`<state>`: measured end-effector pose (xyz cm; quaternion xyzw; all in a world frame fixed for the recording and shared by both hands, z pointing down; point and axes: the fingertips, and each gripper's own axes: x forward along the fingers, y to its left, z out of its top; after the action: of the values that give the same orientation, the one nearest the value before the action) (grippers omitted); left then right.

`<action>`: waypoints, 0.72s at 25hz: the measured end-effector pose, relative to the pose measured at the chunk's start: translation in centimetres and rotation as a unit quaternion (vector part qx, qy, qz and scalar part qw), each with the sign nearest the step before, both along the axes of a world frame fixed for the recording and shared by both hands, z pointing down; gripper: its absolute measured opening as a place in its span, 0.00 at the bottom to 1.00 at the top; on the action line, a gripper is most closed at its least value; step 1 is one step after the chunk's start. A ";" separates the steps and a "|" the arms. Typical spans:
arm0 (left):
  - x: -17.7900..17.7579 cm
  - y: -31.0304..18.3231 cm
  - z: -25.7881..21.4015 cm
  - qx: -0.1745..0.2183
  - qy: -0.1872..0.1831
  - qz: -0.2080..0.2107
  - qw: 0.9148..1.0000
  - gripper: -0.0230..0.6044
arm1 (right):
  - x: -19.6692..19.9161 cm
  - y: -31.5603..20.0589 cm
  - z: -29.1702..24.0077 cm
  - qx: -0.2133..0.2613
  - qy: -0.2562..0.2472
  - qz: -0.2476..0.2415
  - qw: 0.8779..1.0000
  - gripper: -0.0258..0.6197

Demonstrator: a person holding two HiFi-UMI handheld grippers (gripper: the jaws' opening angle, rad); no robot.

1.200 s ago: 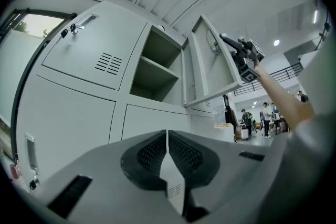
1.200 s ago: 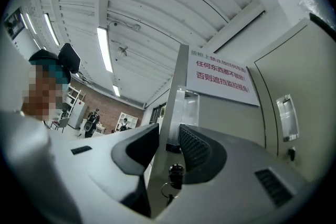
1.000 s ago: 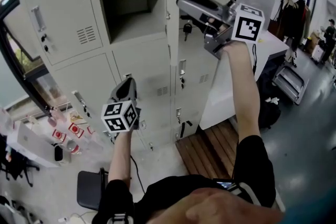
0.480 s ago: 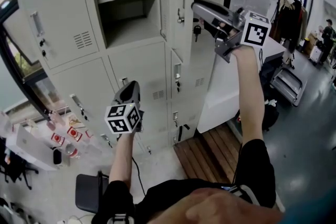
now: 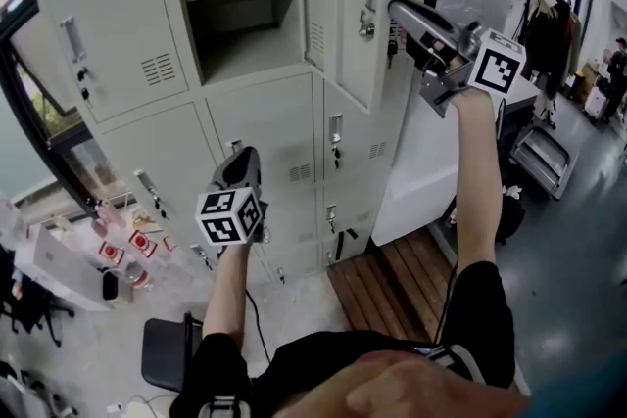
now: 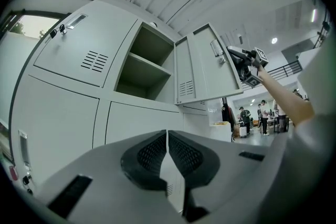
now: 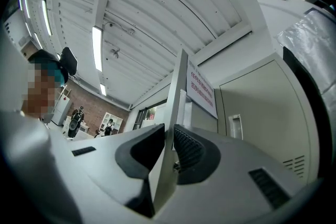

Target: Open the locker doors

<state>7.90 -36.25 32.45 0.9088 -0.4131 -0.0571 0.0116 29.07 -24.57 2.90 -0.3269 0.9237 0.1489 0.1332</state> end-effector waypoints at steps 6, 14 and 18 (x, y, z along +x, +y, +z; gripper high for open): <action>0.5 0.1 -0.3 0.003 0.009 0.005 1.000 0.05 | 0.7 0.5 0.2 0.018 -0.028 0.015 0.999 0.10; -0.3 0.4 -0.9 0.020 0.012 -0.001 1.000 0.05 | -1.8 6.0 4.0 0.112 -0.051 0.000 0.992 0.09; -0.4 0.3 -0.7 0.016 0.014 -0.005 1.000 0.05 | -4.8 6.5 7.4 0.113 -0.025 0.023 0.993 0.08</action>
<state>7.47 -35.94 31.79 0.9058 -0.4168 -0.0767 0.0021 24.22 -18.10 10.27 -0.3346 0.8894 0.2473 0.1892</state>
